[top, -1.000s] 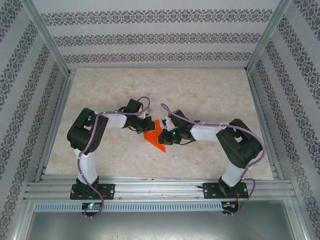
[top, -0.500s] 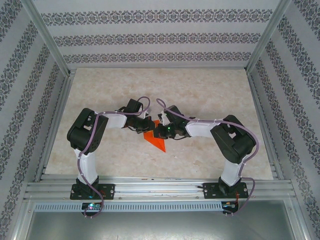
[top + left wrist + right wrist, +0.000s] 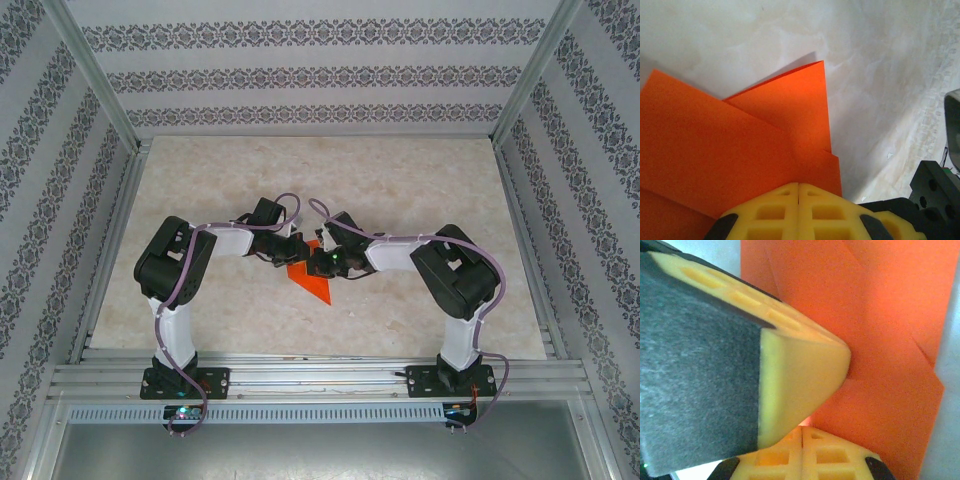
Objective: Fold a paper plane with a square sheet of paper (fold left side to right side)
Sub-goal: Fourth fold the wing at the center of the table.
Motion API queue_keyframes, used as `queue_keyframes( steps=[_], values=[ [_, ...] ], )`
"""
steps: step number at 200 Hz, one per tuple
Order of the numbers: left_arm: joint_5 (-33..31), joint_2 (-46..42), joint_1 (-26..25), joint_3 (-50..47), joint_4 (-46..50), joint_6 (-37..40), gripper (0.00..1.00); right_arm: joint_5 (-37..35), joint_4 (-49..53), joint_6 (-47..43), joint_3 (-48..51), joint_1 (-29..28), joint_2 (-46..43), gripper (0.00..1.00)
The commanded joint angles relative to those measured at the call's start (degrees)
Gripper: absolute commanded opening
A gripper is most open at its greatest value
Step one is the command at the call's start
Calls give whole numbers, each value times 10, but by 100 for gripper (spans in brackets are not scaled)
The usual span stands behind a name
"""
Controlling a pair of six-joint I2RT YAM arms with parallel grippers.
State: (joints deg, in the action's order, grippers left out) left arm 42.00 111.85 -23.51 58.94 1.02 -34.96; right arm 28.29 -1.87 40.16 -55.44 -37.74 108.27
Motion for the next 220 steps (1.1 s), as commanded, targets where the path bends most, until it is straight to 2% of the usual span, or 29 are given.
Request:
queue_keyframes(
  steps=[1,64,220],
  values=[
    [-17,20,5,-9,21,2,0,-18,29,-7,-17,1,13,0],
    [-31,22,7,-7,32,0,0,-12,69,-9,8,-7,7,0],
    [-45,24,16,-9,41,-3,0,-3,85,0,108,-24,-69,0]
  ],
)
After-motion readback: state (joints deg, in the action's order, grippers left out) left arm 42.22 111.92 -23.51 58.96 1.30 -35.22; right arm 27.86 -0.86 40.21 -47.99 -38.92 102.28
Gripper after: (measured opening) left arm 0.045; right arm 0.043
